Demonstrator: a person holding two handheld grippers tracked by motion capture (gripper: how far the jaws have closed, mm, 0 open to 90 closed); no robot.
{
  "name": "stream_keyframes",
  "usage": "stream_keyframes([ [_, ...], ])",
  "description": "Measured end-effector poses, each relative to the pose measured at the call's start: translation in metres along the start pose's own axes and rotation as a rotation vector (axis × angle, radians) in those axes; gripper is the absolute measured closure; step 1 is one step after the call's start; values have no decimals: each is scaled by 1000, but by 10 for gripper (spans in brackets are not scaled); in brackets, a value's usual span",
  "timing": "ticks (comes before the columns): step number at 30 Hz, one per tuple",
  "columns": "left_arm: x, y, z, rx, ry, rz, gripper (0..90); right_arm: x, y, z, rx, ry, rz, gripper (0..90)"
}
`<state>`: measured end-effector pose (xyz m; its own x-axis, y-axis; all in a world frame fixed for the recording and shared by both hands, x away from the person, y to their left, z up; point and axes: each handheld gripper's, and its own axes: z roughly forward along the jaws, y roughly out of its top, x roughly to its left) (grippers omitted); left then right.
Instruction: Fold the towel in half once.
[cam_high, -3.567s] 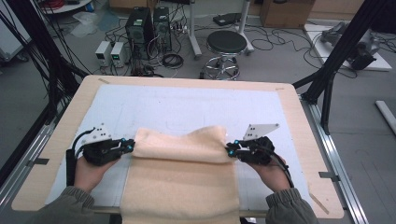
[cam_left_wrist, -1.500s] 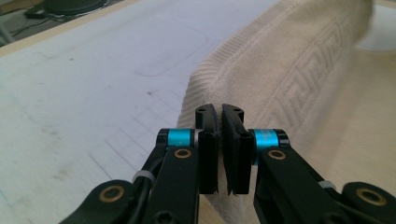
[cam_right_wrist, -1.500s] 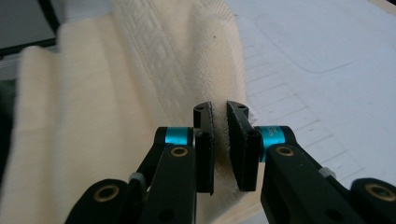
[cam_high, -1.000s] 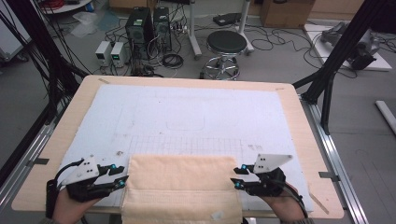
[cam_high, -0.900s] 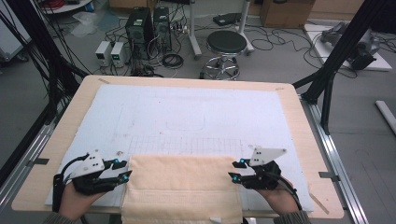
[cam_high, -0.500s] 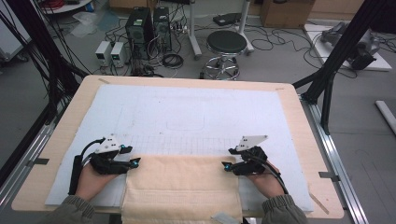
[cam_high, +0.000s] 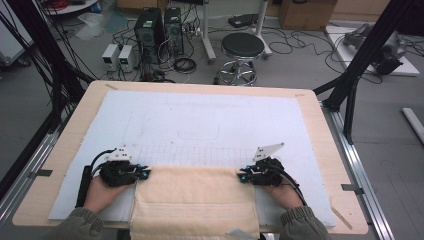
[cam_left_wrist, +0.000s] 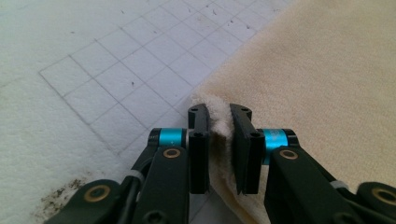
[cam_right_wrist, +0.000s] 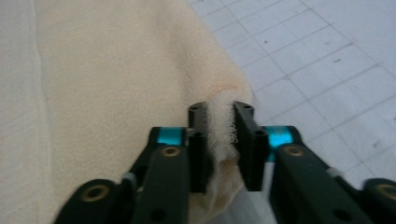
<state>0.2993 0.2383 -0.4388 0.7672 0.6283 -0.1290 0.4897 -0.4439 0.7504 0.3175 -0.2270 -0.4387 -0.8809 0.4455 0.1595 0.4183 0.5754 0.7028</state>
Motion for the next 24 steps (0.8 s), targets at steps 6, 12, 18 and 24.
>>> stream_keyframes([
  [6,11,24,0,-55,106,-28,821,-9,18,-3,-19,-72,-21,821],
  [12,42,75,1,-104,217,-46,821,-40,64,-13,-69,-164,-28,821],
  [18,65,128,-9,-147,307,-43,824,-69,112,-28,-121,-246,-16,822],
  [24,71,152,-15,-181,372,-13,705,-86,137,-35,-139,-314,1,691],
])
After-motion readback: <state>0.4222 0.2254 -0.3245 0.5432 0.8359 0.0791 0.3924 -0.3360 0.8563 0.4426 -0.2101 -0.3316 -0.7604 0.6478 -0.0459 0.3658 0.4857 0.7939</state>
